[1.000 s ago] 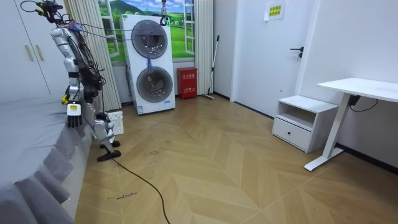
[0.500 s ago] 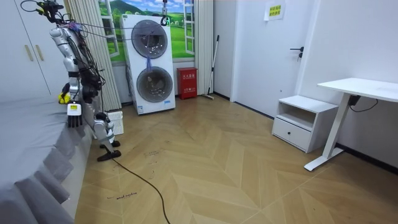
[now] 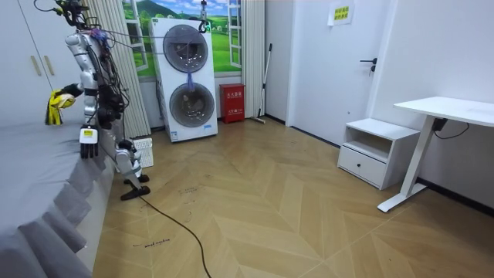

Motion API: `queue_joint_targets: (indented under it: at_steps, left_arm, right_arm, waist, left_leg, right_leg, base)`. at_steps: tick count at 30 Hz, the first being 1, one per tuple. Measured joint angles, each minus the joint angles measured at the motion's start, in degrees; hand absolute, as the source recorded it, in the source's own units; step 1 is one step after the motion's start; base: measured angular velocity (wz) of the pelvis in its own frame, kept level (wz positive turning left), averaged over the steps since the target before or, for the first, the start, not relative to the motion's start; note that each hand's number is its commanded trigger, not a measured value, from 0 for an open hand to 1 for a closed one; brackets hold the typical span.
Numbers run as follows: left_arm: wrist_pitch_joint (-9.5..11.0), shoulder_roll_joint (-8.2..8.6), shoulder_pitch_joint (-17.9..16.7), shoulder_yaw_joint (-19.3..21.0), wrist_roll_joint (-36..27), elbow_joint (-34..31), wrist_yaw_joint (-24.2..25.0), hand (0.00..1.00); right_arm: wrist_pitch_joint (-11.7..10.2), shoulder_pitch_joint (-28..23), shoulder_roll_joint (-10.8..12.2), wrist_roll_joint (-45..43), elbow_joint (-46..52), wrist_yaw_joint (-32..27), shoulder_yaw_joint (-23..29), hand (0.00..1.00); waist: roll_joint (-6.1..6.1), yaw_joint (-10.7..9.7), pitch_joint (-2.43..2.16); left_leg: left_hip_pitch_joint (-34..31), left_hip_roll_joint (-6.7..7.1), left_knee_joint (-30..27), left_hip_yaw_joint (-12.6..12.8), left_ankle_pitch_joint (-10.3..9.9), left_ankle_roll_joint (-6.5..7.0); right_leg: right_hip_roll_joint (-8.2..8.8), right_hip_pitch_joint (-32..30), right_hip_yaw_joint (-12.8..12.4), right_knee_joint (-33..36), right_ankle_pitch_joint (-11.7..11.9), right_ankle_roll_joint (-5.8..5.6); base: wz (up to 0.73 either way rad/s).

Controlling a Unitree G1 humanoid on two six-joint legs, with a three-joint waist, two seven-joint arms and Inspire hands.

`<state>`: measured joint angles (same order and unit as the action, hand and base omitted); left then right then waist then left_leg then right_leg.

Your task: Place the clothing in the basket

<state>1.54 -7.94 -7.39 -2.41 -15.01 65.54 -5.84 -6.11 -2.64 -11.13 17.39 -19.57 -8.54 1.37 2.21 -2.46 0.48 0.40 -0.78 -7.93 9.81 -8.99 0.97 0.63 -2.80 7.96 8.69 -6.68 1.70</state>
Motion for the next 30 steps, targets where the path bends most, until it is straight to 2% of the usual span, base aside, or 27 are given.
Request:
queue_joint_targets:
  at_steps: [5,7,11,13,14,17,21,23,25,28,30]
  left_arm:
    - [-2.80,0.02,-0.01,1.73,0.61,-0.27,0.05,0.00]
    - [-4.19,0.05,-0.25,2.28,0.60,-0.26,0.09,0.00]
    - [-5.40,0.16,-0.87,4.30,1.07,-0.23,0.16,0.00]
    - [-6.02,0.21,-1.64,5.62,1.02,-0.22,0.15,0.00]
    - [-6.36,0.09,-1.95,5.73,1.01,-0.23,-0.01,0.00]
    - [-7.13,0.04,-2.39,6.70,1.00,-0.23,-0.21,0.00]
    - [-9.34,-0.42,-2.91,6.74,0.83,-0.22,-1.21,0.00]
    - [-9.37,-0.42,-3.01,6.70,0.02,-0.01,-1.36,0.00]
    - [-9.62,-0.35,-3.04,6.68,-0.64,-0.01,-0.84,0.00]
    - [-10.21,-0.22,-2.99,6.23,-2.36,-0.27,-0.82,0.00]
    - [-10.24,-0.22,-2.94,5.39,-3.57,-0.27,-0.70,0.00]
  right_arm:
    - [1.53,-3.25,-0.45,0.37,7.19,-0.37,3.14,1.00]
    - [2.61,-3.30,-0.73,0.27,8.35,-0.46,4.59,1.00]
    - [3.12,-3.78,-0.74,0.30,9.30,-0.17,7.60,1.00]
    - [3.32,-5.91,-0.74,0.69,9.31,-0.05,9.47,1.00]
    - [3.69,-7.15,-0.73,0.70,9.31,-0.04,10.03,1.00]
    - [5.09,-9.51,-0.69,0.70,9.28,0.00,11.06,1.00]
    - [5.77,-11.57,-0.45,0.75,7.35,0.13,11.14,1.00]
    - [5.84,-11.56,-0.44,0.86,4.99,0.49,11.22,1.00]
    - [6.34,-11.57,-0.43,0.84,3.75,0.44,11.65,1.00]
    - [6.33,-8.93,-0.47,0.14,1.56,0.23,11.88,1.00]
    - [5.71,-8.08,-0.64,0.02,0.66,-0.56,12.07,1.00]
  waist:
    - [-0.32,-1.21,0.07]
    - [-0.45,-2.51,0.11]
    - [-0.47,-3.58,0.09]
    - [-0.47,-3.82,0.07]
    - [-0.47,-4.96,0.07]
    - [-0.54,-6.06,0.07]
    - [-0.79,-6.75,0.15]
    - [-1.25,-7.04,0.06]
    - [-2.43,-7.60,0.17]
    - [-3.78,-9.77,0.21]
    - [-4.69,-10.37,0.33]
  left_leg:
    - [0.65,-0.66,0.71,2.88,-0.41,0.03]
    - [1.14,-0.85,0.74,3.87,-0.49,-0.07]
    - [1.88,-1.19,0.80,5.89,-0.63,-0.27]
    - [2.73,-1.65,0.79,7.53,-1.05,-0.56]
    - [2.74,-1.71,0.77,7.64,-1.10,-0.58]
    - [2.74,-1.96,0.77,8.89,-1.24,-0.73]
    - [2.83,-2.72,0.35,12.46,-1.69,-1.21]
    - [2.07,-3.01,-0.01,13.76,-1.90,-1.29]
    - [0.51,-3.48,-1.16,15.07,-2.28,-1.23]
    - [-2.90,-3.45,-2.44,16.51,-2.45,-1.10]
    - [-4.93,-3.44,-3.13,17.16,-2.49,-0.99]
  right_leg:
    - [-0.88,-0.63,-2.34,0.12,0.46,0.09]
    - [-1.14,-0.64,-3.21,0.34,0.53,0.18]
    - [-1.82,-1.28,-4.87,1.15,0.66,0.40]
    - [-2.24,-1.17,-6.29,1.18,0.77,0.57]
    - [-2.59,-1.35,-6.40,1.17,0.77,0.58]
    - [-2.85,-2.08,-7.57,1.40,0.78,0.64]
    - [-3.82,-3.26,-10.95,2.04,1.50,1.06]
    - [-4.13,-4.30,-11.86,2.08,1.89,1.14]
    - [-4.51,-6.07,-13.08,2.25,2.52,1.15]
    - [-4.85,-10.20,-14.75,4.12,2.83,1.00]
    - [-4.89,-12.66,-15.70,5.12,3.16,1.02]
  base:
    - [-0.26]
    - [-0.21]
    - [-0.24]
    - [-0.36]
    - [-0.17]
    - [-0.22]
    - [-0.45]
    - [-0.34]
    - [-0.28]
    - [-0.28]
    - [-0.28]
